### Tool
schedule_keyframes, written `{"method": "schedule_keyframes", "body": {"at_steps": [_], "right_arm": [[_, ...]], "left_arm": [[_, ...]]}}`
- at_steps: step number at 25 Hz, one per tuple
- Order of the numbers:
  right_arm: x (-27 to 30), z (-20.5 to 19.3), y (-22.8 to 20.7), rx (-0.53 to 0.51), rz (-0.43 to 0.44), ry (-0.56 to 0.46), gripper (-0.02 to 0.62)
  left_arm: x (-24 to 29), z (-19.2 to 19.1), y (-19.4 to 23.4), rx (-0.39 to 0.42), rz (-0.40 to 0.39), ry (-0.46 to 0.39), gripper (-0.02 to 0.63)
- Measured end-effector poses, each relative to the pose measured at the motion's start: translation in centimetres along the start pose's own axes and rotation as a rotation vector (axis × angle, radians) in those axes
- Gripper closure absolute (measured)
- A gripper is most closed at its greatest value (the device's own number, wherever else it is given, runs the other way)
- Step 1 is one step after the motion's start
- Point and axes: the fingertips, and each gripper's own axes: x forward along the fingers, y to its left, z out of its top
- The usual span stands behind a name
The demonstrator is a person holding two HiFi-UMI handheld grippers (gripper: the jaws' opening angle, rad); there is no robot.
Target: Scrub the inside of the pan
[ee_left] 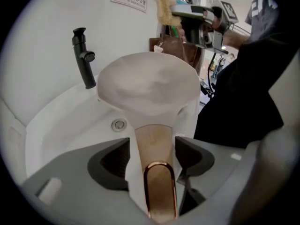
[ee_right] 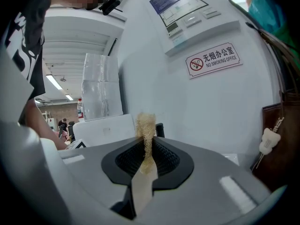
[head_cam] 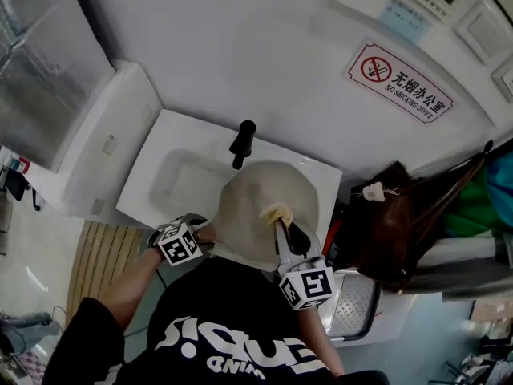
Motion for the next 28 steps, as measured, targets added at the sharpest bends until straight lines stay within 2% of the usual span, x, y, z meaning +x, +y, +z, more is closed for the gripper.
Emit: {"method": "schedule_keyframes", "body": {"at_steps": [8,16,21,28], "right_arm": [[0.9,-1.6,0.7,-0.018,0.028,0.061,0.543],[4.1,-4.9,3.1,-0.073,0.12,0.194,0.543],[7.0,-8.3,4.7,-0.143,0.19,0.321,0.543],[9.9,-12.6,4.8,-0.198,0.217,0.481,0.543]], "left_arm": [[0.1,-0.1,-0.1,-0.059,-0.028,-0.002,0.379],[0.0,-0.1,-0.2,-0.077,-0.047,0.027,0.383],[0.0,-0.1,-0.3,-0.075,-0.059,0.041,0.385],[-0.2,0.0,-0.4,-0.075,-0.064,0.056,0.385]]}}
